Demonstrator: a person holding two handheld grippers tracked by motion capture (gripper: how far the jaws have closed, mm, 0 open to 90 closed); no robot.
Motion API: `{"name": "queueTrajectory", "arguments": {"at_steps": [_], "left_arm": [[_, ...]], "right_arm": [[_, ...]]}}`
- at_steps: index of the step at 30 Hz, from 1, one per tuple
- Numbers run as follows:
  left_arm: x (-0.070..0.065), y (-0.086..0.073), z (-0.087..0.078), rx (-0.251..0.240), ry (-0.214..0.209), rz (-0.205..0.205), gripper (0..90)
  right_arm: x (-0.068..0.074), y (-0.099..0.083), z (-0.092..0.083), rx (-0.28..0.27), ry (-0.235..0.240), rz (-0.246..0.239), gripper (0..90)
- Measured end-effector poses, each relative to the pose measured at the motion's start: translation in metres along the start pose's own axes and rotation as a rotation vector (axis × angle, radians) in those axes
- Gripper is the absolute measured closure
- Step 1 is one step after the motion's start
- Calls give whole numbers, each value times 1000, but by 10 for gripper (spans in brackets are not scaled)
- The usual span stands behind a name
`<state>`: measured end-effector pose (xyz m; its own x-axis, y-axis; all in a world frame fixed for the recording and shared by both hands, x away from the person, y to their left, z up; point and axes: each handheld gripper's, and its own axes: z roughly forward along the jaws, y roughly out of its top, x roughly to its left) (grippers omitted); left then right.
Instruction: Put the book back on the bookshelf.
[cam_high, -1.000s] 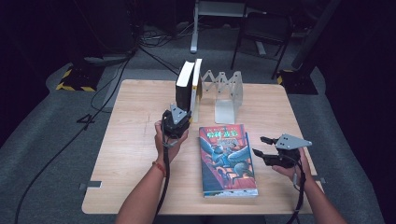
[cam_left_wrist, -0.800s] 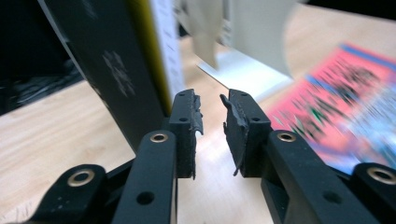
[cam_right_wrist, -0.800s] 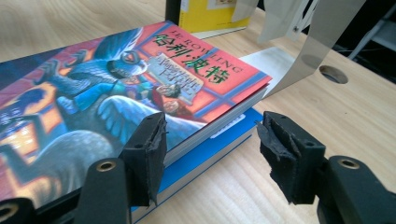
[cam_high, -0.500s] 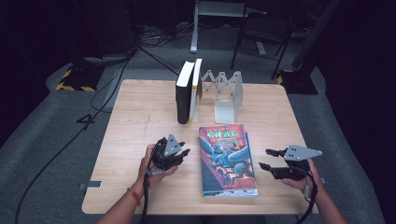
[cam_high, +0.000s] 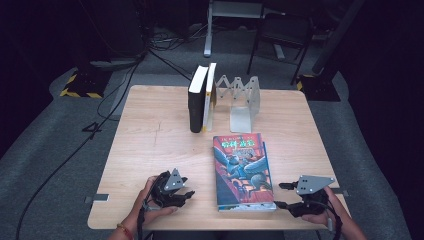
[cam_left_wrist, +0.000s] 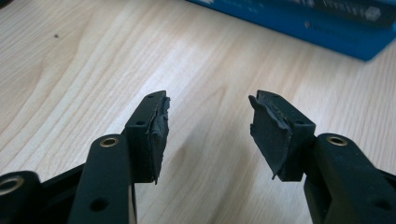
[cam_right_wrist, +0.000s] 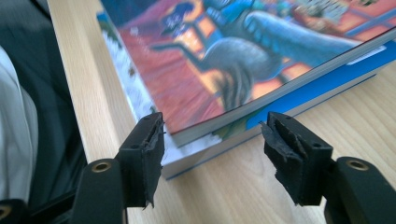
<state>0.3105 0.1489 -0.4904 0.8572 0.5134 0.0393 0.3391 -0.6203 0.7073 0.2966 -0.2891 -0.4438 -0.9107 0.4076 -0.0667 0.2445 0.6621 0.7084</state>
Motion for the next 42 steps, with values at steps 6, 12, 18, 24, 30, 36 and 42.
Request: {"name": "queueTrajectory", "arguments": {"at_steps": [6, 12, 18, 24, 30, 36, 42], "left_arm": [[7, -3, 6, 26, 6, -58, 419], [11, -2, 12, 23, -6, -81, 406], [12, -3, 15, 5, 3, -82, 392], [9, -1, 16, 4, 16, -96, 384], [8, 0, 17, 3, 10, -93, 385], [8, 0, 17, 5, 10, -88, 384], [6, 1, 19, -2, 10, -92, 381]], "right_arm": [[3, 4, 4, 53, 19, -1, 418], [0, 1, 11, 136, 3, 10, 467], [-3, 2, 10, 107, 55, 4, 598], [0, 3, 9, 101, 62, 1, 688], [-3, 3, 6, 43, 70, 53, 669], [-2, 3, 9, 47, 103, 57, 495], [-13, 9, 5, -15, 98, 161, 410]]}}
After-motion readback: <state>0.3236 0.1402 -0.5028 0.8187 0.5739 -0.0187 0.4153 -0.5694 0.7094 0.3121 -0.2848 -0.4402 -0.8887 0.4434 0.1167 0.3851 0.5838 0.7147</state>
